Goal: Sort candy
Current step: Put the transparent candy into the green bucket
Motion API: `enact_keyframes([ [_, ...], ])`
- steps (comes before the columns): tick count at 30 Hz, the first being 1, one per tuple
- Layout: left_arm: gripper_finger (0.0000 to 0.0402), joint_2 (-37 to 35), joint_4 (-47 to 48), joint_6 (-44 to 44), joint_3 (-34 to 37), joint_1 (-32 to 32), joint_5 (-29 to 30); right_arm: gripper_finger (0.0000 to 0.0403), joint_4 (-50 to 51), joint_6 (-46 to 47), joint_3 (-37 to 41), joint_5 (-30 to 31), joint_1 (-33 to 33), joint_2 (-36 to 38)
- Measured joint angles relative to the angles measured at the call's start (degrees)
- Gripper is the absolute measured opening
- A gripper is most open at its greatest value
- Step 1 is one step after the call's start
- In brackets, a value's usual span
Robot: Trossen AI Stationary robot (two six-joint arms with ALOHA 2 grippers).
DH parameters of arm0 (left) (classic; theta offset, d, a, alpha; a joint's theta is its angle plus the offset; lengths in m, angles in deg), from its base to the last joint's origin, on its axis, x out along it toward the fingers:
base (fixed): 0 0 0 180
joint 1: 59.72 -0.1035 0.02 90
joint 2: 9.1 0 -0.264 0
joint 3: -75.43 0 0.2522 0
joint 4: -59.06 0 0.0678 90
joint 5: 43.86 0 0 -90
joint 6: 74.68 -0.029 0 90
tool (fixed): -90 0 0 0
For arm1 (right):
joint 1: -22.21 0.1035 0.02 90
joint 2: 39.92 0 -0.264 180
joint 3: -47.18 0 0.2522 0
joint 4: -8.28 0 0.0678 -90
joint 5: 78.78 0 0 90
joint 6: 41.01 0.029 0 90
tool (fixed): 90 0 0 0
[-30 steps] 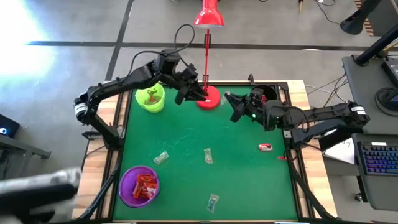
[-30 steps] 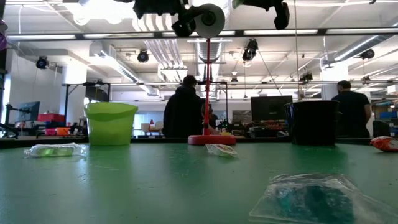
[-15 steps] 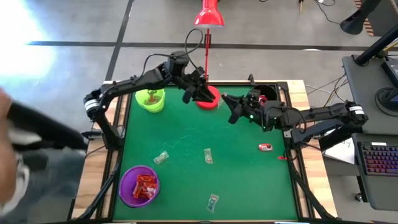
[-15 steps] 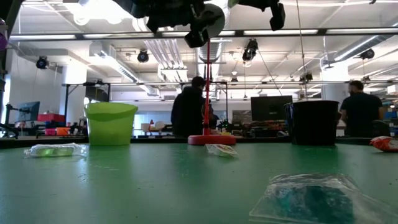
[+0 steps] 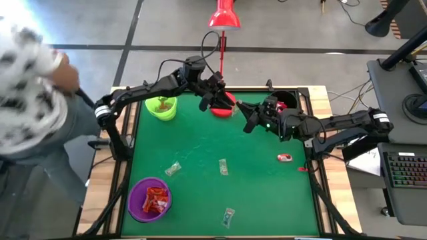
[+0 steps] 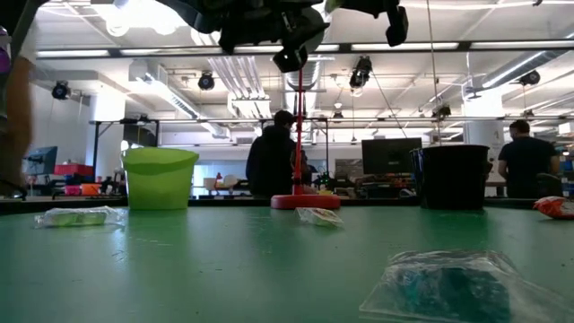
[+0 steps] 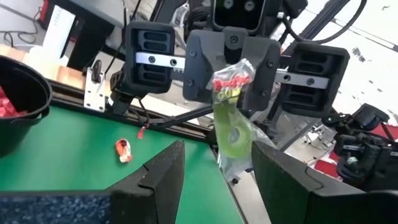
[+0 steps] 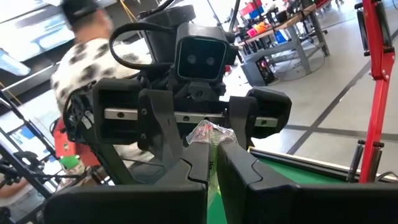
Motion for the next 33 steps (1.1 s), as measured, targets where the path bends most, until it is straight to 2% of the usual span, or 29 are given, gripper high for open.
enact_keyframes([
  [25, 0.0168, 0.1, -3.3, 0.2, 0.0, 1.5, -0.1, 0.0009, -0.1, -1.1, 0.0, -0.1, -0.6, -0.8],
  [33, 0.0138, 0.1, -3.6, 0.2, 0.0, 1.5, 0.2, 0.0009, -0.4, -1.1, 0.0, -0.3, -0.6, -0.8],
])
